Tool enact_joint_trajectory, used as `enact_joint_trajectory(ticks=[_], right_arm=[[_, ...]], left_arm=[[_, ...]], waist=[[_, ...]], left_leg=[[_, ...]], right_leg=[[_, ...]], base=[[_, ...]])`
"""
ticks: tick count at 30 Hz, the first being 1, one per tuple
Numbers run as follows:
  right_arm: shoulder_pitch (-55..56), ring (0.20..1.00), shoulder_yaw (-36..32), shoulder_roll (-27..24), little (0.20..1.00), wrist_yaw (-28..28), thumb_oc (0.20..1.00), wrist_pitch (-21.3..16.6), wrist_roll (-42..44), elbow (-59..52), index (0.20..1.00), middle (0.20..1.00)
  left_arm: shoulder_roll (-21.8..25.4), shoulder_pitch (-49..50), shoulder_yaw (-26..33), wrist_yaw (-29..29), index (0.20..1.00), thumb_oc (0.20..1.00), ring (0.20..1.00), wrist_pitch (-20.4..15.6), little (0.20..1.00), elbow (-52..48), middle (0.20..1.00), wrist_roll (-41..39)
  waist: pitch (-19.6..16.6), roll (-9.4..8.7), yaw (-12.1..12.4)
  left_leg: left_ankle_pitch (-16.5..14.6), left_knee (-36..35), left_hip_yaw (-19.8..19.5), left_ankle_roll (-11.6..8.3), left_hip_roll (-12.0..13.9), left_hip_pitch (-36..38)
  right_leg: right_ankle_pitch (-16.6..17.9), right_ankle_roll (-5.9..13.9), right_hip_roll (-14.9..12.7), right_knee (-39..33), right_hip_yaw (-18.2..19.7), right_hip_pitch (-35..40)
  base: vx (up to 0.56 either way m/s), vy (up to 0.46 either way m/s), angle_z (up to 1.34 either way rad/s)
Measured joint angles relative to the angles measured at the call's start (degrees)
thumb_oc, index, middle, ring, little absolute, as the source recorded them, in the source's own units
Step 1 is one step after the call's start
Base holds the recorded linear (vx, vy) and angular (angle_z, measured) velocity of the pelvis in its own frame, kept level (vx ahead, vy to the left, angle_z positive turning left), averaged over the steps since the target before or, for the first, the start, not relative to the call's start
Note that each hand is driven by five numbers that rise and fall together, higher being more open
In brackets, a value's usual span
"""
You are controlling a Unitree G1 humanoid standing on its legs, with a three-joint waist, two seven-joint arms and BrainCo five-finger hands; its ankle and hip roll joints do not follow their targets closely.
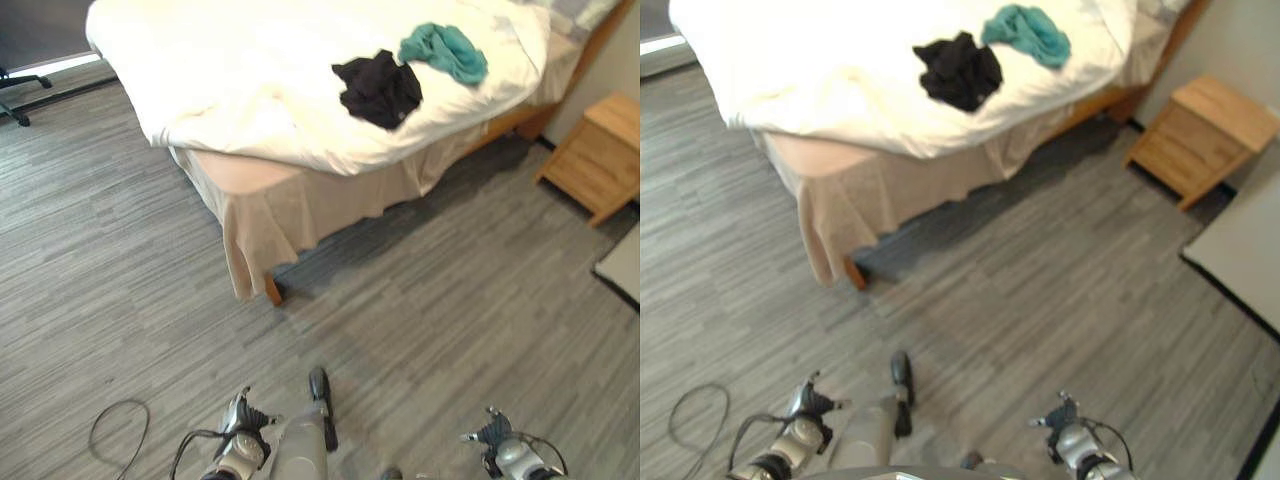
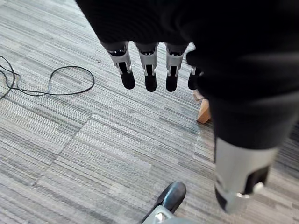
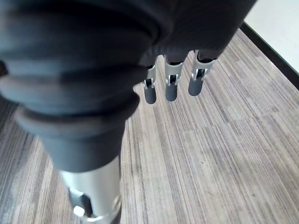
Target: Tidy up the quilt and then pick up the clothes from the bed and put them into the laundry hamper.
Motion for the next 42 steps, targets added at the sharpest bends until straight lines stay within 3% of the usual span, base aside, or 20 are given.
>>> enact_joint_trajectory(ticks=[1, 3, 4, 6, 8, 9, 10, 12, 13, 15, 17, 19, 20, 22, 24, 29, 31, 33, 39, 42], right_arm=[[0.17, 1.0, -0.27, 0.59, 1.0, -0.01, 1.0, -0.02, -0.43, -0.15, 1.0, 1.0], [-0.22, 1.0, -0.12, 1.61, 1.0, 0.04, 1.0, -0.67, -0.82, -0.92, 1.0, 1.0], [-0.55, 1.0, -0.11, 1.74, 1.0, 0.02, 1.0, -0.58, -0.82, -1.85, 1.0, 1.0], [-0.18, 1.0, -0.5, 1.4, 1.0, -0.05, 1.0, -0.26, -0.79, -1.73, 1.0, 1.0], [-1.55, 1.0, -0.66, 1.3, 1.0, -0.08, 1.0, -0.2, -0.77, -2.11, 1.0, 1.0], [-1.84, 1.0, -0.82, 1.49, 1.0, -0.01, 1.0, -0.16, -0.75, -2.39, 1.0, 1.0], [-1.56, 1.0, -1.25, 1.47, 1.0, 0.04, 1.0, -0.14, -0.72, -2.29, 1.0, 1.0], [-2.04, 1.0, -2.77, 1.62, 1.0, 0.06, 1.0, -0.16, -0.64, -2.74, 1.0, 1.0], [-2.19, 1.0, -4.17, 1.62, 1.0, 0.1, 1.0, -0.16, -0.51, -2.76, 1.0, 1.0], [-1.97, 1.0, -6.64, 1.69, 1.0, 0.16, 1.0, 0.02, 0.0, -2.79, 1.0, 1.0], [-1.49, 1.0, -6.85, 1.91, 1.0, 0.54, 1.0, 0.2, 0.49, -2.38, 1.0, 1.0], [-1.04, 1.0, -7.09, 1.78, 1.0, 1.0, 1.0, 0.18, 0.57, -2.36, 1.0, 1.0], [-0.24, 1.0, -6.82, 1.88, 1.0, 1.33, 1.0, 0.3, 0.57, -2.33, 1.0, 1.0], [-0.16, 1.0, -6.62, 1.91, 1.0, 1.65, 1.0, 0.8, 0.43, -2.24, 1.0, 1.0], [-1.41, 1.0, -5.85, 1.45, 1.0, 1.94, 1.0, 0.2, -0.1, -2.96, 1.0, 1.0], [0.44, 1.0, -4.13, -2.89, 1.0, 1.32, 1.0, 0.09, -0.86, -2.81, 1.0, 1.0], [0.35, 1.0, -5.3, -6.32, 1.0, 0.77, 1.0, -0.39, -1.28, -3.11, 1.0, 1.0], [1.58, 1.0, -7.37, -7.72, 1.0, -0.36, 1.0, -0.73, -2.87, -3.55, 1.0, 1.0], [6.34, 1.0, -9.05, -5.21, 1.0, -0.05, 1.0, -1.83, -2.82, -3.1, 1.0, 1.0], [6.62, 1.0, -8.72, -5.26, 1.0, 0.37, 1.0, -1.93, -2.89, -3.5, 1.0, 1.0]], left_arm=[[0.29, -0.33, -0.05, -0.09, 1.0, 1.0, 1.0, 0.31, 1.0, 0.84, 1.0, 0.44], [1.54, -0.03, -0.66, -0.27, 1.0, 1.0, 1.0, 1.82, 1.0, 3.31, 1.0, 1.52], [1.93, 0.32, -0.79, -0.24, 1.0, 1.0, 1.0, 2.29, 1.0, 4.37, 1.0, 2.34], [3.11, -0.18, -0.91, 0.1, 1.0, 1.0, 1.0, 2.13, 1.0, 4.32, 1.0, 2.56], [4.18, -1.17, -1.27, 0.21, 1.0, 1.0, 1.0, 2.09, 1.0, 3.9, 1.0, 2.57], [5.18, -1.27, -1.58, 0.25, 1.0, 1.0, 1.0, 1.97, 1.0, 3.79, 1.0, 2.63], [5.21, -1.22, -1.58, 0.26, 1.0, 1.0, 1.0, 2.06, 1.0, 3.86, 1.0, 2.63], [5.93, -0.99, -0.68, 0.24, 1.0, 1.0, 1.0, 2.15, 1.0, 4.23, 1.0, 2.62], [6.2, -1.25, -0.38, 0.23, 1.0, 1.0, 1.0, 2.15, 1.0, 4.78, 1.0, 2.61], [5.64, -1.17, 0.57, 0.04, 1.0, 1.0, 1.0, 2.16, 1.0, 5.11, 1.0, 2.6], [5.22, -0.36, 0.66, 0.01, 1.0, 1.0, 1.0, 2.08, 1.0, 5.13, 1.0, 2.59], [4.65, -0.21, 0.7, -0.08, 1.0, 1.0, 1.0, 2.01, 1.0, 5.14, 1.0, 2.59], [4.23, 0.1, 0.82, -0.09, 1.0, 1.0, 1.0, 1.84, 1.0, 5.06, 1.0, 2.53], [3.31, 2.02, 2.23, 0.01, 1.0, 1.0, 1.0, 1.16, 1.0, 4.53, 1.0, 2.09], [0.64, 5.39, 6.09, 0.0, 1.0, 1.0, 1.0, 0.05, 1.0, 3.75, 1.0, 1.24], [1.55, 7.48, 7.83, 2.02, 1.0, 1.0, 1.0, -2.64, 1.0, -13.35, 1.0, -4.81], [3.62, 8.96, 8.53, 3.31, 1.0, 1.0, 1.0, -3.46, 1.0, -25.09, 1.0, -4.77], [7.29, 8.92, 8.9, 5.39, 1.0, 1.0, 1.0, -4.84, 1.0, -33.42, 1.0, -4.37], [23.63, 8.84, 17.27, 9.83, 1.0, 1.0, 1.0, -6.36, 1.0, -49.56, 1.0, -1.99], [30.08, 3.22, 15.86, 11.09, 1.0, 1.0, 1.0, -5.81, 1.0, -50.66, 1.0, 3.96]], waist=[[-0.09, -0.85, 0.09], [0.77, 0.24, -0.37], [0.89, 0.38, -1.19], [1.51, 1.34, -0.85], [2.44, 2.52, -2.45], [2.64, 2.95, -1.88], [2.5, 2.62, -1.76], [2.74, 2.87, -1.42], [2.55, 2.62, -2.2], [2.8, 3.3, -3.74], [2.62, 3.37, -3.81], [2.51, 3.11, -5.09], [2.06, 2.12, -5.24], [1.5, 2.48, -4.27], [0.96, 3.25, -4.46], [0.35, 5.38, -3.75], [0.6, 6.72, -2.63], [0.34, 8.86, -3.89], [0.61, 8.21, -2.79], [0.65, 8.98, -3.04]], left_leg=[[0.07, -0.33, -0.12, 0.13, -0.39, 0.31], [1.44, -4.78, -1.79, 3.49, -0.18, 5.32], [1.76, -6.05, -2.17, 3.1, -1.0, 7.37], [-1.01, -6.79, -6.1, 2.59, -2.27, 10.52], [-1.63, -6.86, -7.38, 2.76, -3.05, 11.78], [-3.19, -6.94, -8.97, 0.8, -3.8, 12.47], [-3.43, -6.92, -9.43, 0.99, -4.33, 12.9], [-4.61, -7.02, -12.55, 0.54, -5.63, 13.83], [-5.7, -7.03, -15.05, 0.37, -6.17, 14.13], [-6.6, -7.02, -19.38, 0.61, -6.53, 14.86], [-6.47, -6.97, -22.18, 1.12, -5.87, 16.31], [-6.99, -6.97, -23.93, 0.06, -5.28, 17.15], [-7.62, -6.97, -23.41, -1.57, -5.15, 18.41], [-8.83, -6.99, -22.83, -3.5, -3.33, 19.88], [-7.69, -3.93, -19.49, -7.47, -0.89, 18.54], [-6.44, -0.79, -16.92, -9.35, 4.71, 11.57], [-4.86, -4.32, -18.43, -10.2, 3.43, 10.71], [-4.87, -7.19, -16.88, -9.15, 4.14, 11.64], [-4.9, -7.59, -16.91, -8.34, 2.87, 9.71], [-3.56, -7.57, -15.48, -7.99, 2.68, 7.08]], right_leg=[[-0.63, 0.79, -1.35, 3.53, -0.44, -1.36], [-3.37, 3.23, -5.63, 28.36, 0.45, -11.87], [-3.31, 3.38, -7.66, 35.93, 0.37, -15.49], [-3.08, 3.54, -9.79, 38.23, 1.77, -20.77], [-2.67, 3.78, -11.58, 35.62, 0.66, -25.18], [-2.04, 3.78, -12.55, 29.11, 0.18, -26.38], [-1.09, 3.81, -12.54, 21.8, 0.3, -26.41], [3.68, 4.43, -12.55, 9.3, 2.92, -26.54], [7.75, 4.94, -11.75, 0.24, 7.89, -25.7], [14.57, 5.16, -11.71, -1.25, 15.81, -26.46], [18.2, 5.22, -12.54, -1.22, 16.16, -26.46], [19.42, 4.47, -12.27, -1.24, 16.7, -25.12], [22.89, 3.97, -12.22, -1.22, 16.41, -23.59], [19.95, 3.8, -10.53, -1.2, 15.59, -22.14], [18.26, 1.4, -7.77, -0.88, 15.25, -21.94], [15.25, -2.97, -4.26, -0.81, 11.37, -21.74], [14.42, -2.4, -3.66, -0.87, 11.36, -22.47], [13.92, -1.57, -3.24, -1.19, 8.99, -21.98], [14.13, -0.13, -4.62, -1.22, 9.67, -24.07], [14.91, 0.34, -4.67, -1.22, 11.17, -27.51]], base=[[0.24, 0.205, 0.37], [0.2, 0.18, 0.23], [0.24, 0.074, 0.55], [0.28, -0.011, 0.63], [0.32, -0.177, 0.88], [0.19, -0.12, 0.6], [0.3, -0.217, 0.68], [0.32, -0.228, 0.81], [0.22, -0.172, 0.9], [0.28, -0.233, 1.1], [0.34, -0.287, 0.92], [0.32, -0.332, 0.93], [0.26, -0.286, 0.77], [0.24, -0.3, 0.03], [0.17, -0.313, -0.28], [0.01, -0.137, 0.43], [0.08, -0.066, 0.26], [0.07, 0.007, 0.42], [0.05, 0.0, 0.03], [0.0, 0.035, -0.15]])
